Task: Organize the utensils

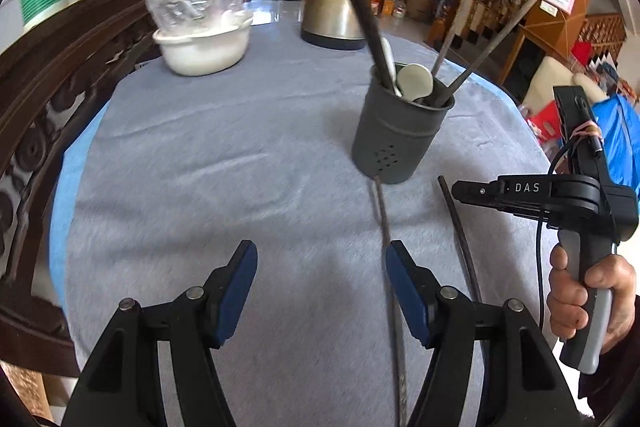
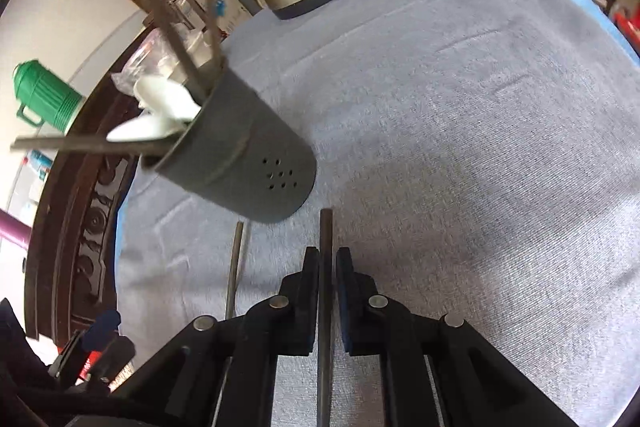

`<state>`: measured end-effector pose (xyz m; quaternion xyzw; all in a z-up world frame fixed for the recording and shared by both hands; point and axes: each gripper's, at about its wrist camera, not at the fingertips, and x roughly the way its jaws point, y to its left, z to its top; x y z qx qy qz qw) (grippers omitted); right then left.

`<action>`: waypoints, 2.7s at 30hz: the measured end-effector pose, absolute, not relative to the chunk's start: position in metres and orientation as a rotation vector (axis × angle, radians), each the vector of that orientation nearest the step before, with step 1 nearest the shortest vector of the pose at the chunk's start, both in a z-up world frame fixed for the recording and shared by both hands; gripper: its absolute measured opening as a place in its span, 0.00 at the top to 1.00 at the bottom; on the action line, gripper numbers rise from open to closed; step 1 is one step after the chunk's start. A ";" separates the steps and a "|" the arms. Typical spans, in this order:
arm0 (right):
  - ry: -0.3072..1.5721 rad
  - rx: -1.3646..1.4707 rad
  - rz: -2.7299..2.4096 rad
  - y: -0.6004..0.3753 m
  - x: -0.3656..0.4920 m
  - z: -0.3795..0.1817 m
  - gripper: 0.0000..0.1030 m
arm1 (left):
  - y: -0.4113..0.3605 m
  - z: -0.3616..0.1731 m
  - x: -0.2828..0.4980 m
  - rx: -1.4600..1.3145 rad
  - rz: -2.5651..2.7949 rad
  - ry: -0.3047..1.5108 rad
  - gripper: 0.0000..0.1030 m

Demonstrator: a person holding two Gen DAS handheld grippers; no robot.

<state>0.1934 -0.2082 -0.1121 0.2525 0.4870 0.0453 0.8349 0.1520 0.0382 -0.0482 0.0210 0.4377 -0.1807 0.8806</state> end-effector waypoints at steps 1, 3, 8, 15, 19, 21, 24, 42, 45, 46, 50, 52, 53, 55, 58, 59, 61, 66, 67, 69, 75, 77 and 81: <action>1.030 0.540 0.098 -0.209 0.195 -0.111 0.90 | 0.035 -0.048 0.155 0.042 -0.381 0.915 0.34; 1.035 0.553 0.101 -0.212 0.199 -0.109 0.90 | 0.028 -0.049 0.162 0.034 -0.399 0.925 0.34; 1.064 0.553 0.101 -0.206 0.212 -0.114 0.90 | 0.015 -0.057 0.177 0.018 -0.428 0.952 0.34; 1.083 0.534 0.110 -0.194 0.219 -0.129 0.89 | 0.002 -0.071 0.190 -0.028 -0.476 1.004 0.40; 1.049 0.491 0.109 -0.192 0.217 -0.127 0.92 | -0.009 -0.077 0.197 -0.028 -0.496 1.033 0.53; 1.028 0.506 0.109 -0.196 0.214 -0.124 0.92 | -0.015 -0.081 0.202 -0.018 -0.497 1.055 0.53; 1.006 0.521 0.101 -0.205 0.211 -0.121 0.92 | -0.021 -0.087 0.210 -0.021 -0.498 1.079 0.53; 1.073 0.575 0.114 -0.207 0.217 -0.128 0.79 | -0.011 -0.096 0.219 -0.037 -0.487 1.077 0.92; 1.108 0.538 0.112 -0.198 0.224 -0.132 0.79 | -0.007 -0.093 0.224 -0.045 -0.476 1.087 0.90; 1.114 0.525 0.108 -0.196 0.225 -0.132 0.78 | -0.007 -0.093 0.226 -0.049 -0.477 1.092 0.90; 1.116 0.421 0.088 -0.182 0.229 -0.128 0.78 | -0.006 -0.095 0.237 -0.048 -0.484 1.109 0.89; 1.114 0.350 0.081 -0.173 0.231 -0.127 0.79 | -0.012 -0.098 0.240 -0.050 -0.493 1.115 0.89; 1.114 0.315 0.078 -0.169 0.231 -0.126 0.84 | -0.015 -0.100 0.242 -0.050 -0.500 1.120 0.89; 1.113 0.264 0.061 -0.163 0.231 -0.126 0.90 | -0.017 -0.102 0.241 -0.045 -0.497 1.115 0.90; 1.097 0.276 0.065 -0.164 0.228 -0.126 0.91 | -0.018 -0.104 0.241 -0.042 -0.492 1.104 0.92; 1.094 0.281 0.063 -0.166 0.227 -0.126 0.91 | -0.016 -0.103 0.237 -0.044 -0.487 1.100 0.92; 1.084 0.297 0.065 -0.170 0.224 -0.126 0.91 | -0.011 -0.101 0.233 -0.045 -0.477 1.084 0.93; 0.994 0.357 0.098 -0.182 0.209 -0.113 0.92 | 0.001 -0.085 0.217 -0.042 -0.427 1.020 0.93; 0.982 0.363 0.100 -0.183 0.207 -0.111 0.92 | 0.005 -0.082 0.215 -0.038 -0.418 1.010 0.93; 0.966 0.367 0.102 -0.184 0.204 -0.109 0.92 | 0.005 -0.076 0.209 -0.015 -0.392 0.991 0.93; 0.947 0.405 0.110 -0.182 0.196 -0.110 0.91 | 0.005 -0.064 0.196 0.049 -0.337 0.937 0.93; 0.930 0.413 0.118 -0.180 0.190 -0.108 0.91 | 0.000 -0.063 0.192 0.072 -0.323 0.921 0.93; 0.894 0.420 0.136 -0.177 0.186 -0.104 0.91 | -0.004 -0.060 0.190 0.085 -0.308 0.910 0.93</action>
